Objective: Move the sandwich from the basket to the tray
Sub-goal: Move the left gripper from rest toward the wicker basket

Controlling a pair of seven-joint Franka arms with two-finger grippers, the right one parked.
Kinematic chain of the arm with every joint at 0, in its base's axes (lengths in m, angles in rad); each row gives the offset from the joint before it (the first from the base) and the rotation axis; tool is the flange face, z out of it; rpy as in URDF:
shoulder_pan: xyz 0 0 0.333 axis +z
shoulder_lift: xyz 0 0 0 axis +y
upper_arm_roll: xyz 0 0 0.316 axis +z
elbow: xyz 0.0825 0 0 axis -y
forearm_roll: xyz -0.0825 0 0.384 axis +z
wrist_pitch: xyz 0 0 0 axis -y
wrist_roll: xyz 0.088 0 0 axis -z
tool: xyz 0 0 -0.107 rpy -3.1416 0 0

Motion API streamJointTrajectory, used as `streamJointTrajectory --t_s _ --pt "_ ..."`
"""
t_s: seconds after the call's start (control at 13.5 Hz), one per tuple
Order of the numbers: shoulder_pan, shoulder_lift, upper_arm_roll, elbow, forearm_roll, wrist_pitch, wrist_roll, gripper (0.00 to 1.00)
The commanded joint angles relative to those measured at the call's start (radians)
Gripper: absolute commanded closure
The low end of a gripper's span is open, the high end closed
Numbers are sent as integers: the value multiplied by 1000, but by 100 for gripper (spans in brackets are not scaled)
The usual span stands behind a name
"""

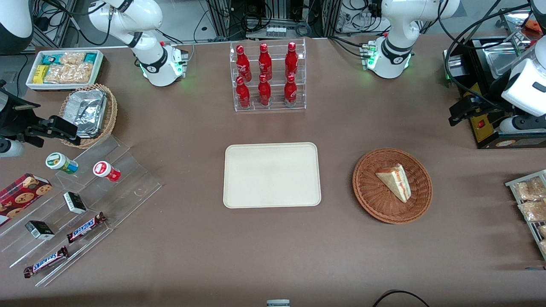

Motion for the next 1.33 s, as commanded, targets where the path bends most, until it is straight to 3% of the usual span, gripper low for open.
streamJointTrajectory --t_s 0.0,0.81,1.26 --pt "13 -9 -13 -5 15 -6 13 0" --pt "13 46 -13 -92 49 -14 -10 0" --pt "13 32 -13 -278 49 227 -129 0"
